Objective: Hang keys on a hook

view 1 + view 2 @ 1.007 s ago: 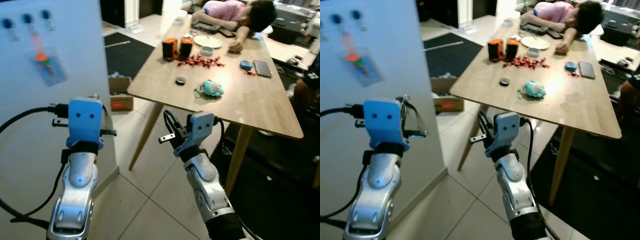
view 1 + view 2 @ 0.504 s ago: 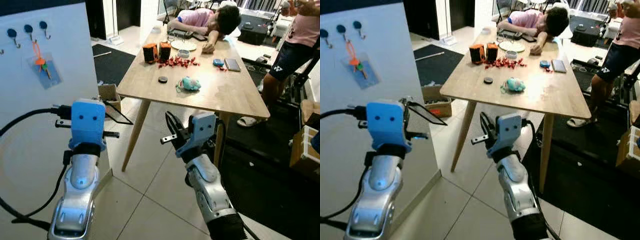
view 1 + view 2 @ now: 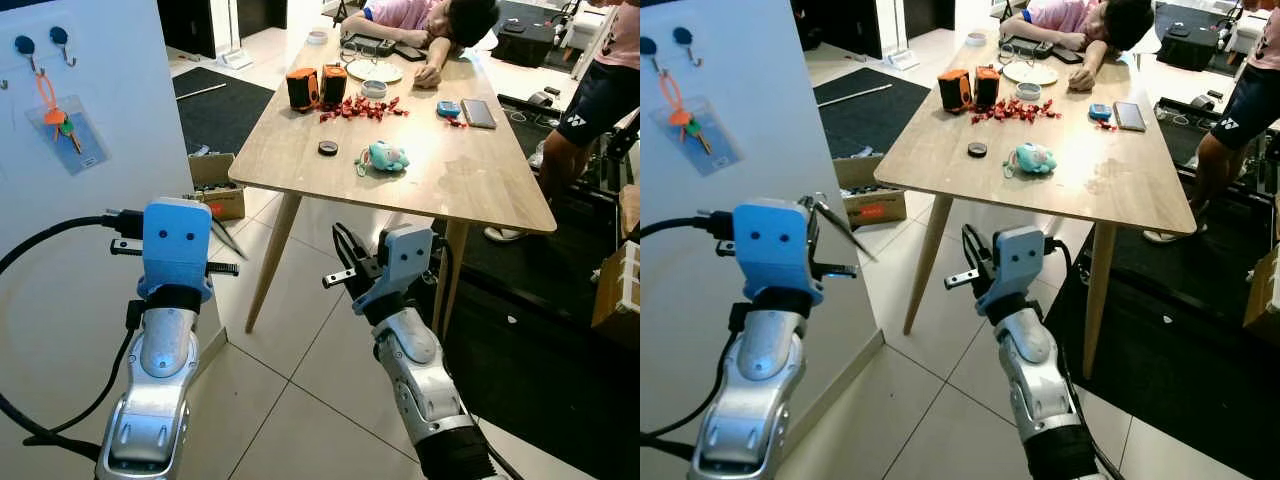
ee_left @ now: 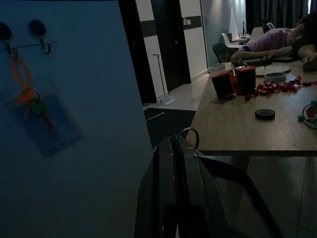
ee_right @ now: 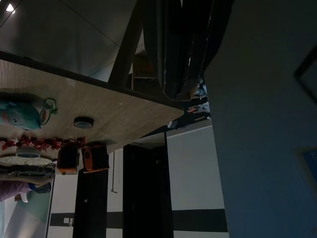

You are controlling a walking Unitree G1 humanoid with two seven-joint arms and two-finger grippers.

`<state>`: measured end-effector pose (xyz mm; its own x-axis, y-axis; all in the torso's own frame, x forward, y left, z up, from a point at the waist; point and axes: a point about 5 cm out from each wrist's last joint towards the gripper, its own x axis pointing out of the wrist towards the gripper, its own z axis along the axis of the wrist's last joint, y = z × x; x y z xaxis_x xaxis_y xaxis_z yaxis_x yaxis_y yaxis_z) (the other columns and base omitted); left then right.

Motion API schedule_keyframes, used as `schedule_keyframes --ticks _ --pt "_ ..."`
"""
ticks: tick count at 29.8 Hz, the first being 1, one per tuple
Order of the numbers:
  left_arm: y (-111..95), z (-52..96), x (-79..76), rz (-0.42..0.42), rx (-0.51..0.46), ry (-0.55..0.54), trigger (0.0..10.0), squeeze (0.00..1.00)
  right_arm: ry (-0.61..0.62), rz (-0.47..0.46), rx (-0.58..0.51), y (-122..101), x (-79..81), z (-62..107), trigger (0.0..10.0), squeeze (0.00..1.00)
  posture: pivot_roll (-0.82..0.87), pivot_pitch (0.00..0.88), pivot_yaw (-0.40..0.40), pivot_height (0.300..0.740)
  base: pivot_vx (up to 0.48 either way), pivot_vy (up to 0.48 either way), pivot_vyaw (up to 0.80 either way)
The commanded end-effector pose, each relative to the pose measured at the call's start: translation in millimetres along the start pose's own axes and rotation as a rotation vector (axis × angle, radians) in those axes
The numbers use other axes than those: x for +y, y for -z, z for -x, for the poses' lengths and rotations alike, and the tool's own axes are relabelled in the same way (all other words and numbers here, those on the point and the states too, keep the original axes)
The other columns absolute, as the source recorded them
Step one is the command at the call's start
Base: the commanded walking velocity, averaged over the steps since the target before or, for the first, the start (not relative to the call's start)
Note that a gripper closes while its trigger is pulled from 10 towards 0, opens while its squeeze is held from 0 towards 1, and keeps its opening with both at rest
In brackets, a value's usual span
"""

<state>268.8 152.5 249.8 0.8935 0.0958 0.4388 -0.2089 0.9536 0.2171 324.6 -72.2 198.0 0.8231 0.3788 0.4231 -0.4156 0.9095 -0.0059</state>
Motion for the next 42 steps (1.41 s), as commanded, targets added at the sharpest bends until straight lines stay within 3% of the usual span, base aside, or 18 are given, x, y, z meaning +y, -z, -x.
schedule_keyframes --ticks 1,10,42 --pt "2.6 2.0 -3.4 -0.004 0.008 0.011 10.0 0.0 -0.007 0.004 0.013 3.2 0.3 1.3 10.0 0.0 0.27 0.152 -0.052 0.74 0.0 0.0 0.0" --pt "2.9 2.2 -6.5 -0.006 0.008 0.022 10.0 0.0 -0.01 0.024 0.011 2.5 -0.2 1.7 10.0 0.0 0.26 0.152 -0.054 0.74 0.0 0.0 0.37" --pt "5.8 1.9 -9.4 -0.011 0.01 0.04 10.0 0.0 -0.015 0.021 0.005 1.9 1.4 1.3 10.0 0.0 0.26 0.14 -0.05 0.74 0.0 0.0 0.8"
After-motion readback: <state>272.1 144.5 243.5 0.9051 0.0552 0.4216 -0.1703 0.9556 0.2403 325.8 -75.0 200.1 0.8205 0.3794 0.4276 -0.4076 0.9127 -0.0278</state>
